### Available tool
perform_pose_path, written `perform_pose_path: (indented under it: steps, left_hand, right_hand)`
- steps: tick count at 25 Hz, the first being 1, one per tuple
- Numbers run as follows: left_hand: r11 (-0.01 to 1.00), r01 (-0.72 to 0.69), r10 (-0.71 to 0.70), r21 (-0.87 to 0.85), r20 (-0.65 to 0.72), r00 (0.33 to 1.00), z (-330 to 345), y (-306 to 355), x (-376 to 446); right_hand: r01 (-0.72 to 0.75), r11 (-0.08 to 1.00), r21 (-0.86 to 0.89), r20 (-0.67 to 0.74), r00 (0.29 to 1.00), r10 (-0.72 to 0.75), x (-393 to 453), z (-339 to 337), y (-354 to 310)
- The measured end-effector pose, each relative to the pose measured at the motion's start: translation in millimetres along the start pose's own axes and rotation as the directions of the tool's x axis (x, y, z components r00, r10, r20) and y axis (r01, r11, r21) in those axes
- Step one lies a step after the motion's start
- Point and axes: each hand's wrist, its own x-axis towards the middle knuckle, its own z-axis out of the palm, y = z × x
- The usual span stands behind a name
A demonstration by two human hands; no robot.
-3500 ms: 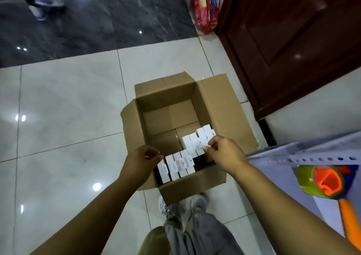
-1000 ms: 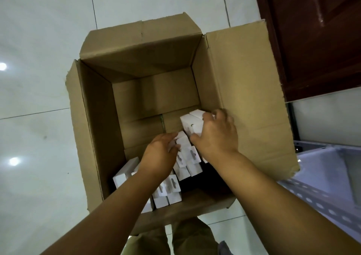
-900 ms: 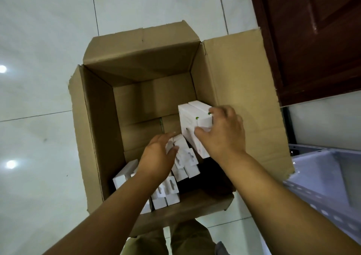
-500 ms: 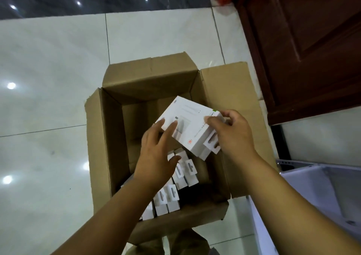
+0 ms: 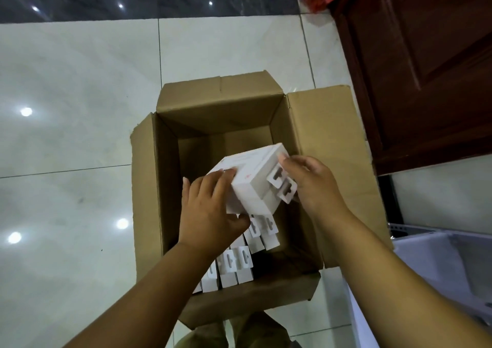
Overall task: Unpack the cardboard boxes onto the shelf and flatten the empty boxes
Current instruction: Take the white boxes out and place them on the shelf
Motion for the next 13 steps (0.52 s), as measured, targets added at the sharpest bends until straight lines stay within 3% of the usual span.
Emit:
perform_pose_path:
  steps: [4, 8, 13]
  left_hand:
    - [0.984, 0.170, -0.169, 0.052, -0.020, 0.985, -4, 4, -2]
    - [0.969, 0.114, -0.092, 0.219, -0.109, 0.990, -5, 16, -2]
    - [0.961, 0.061, -0.040, 0.271, -0.084, 0.996, 1, 31, -7]
  right_hand:
    - [0.006, 1.000, -0.008, 0.059, 0.998, -0.005, -14, 10, 11]
    - [-0.036, 0.997, 0.074, 0.165, 0.986, 0.024, -25, 27, 16]
    - [-0.044, 0.983, 0.181, 0.022, 0.999, 0.041, -16, 27, 20]
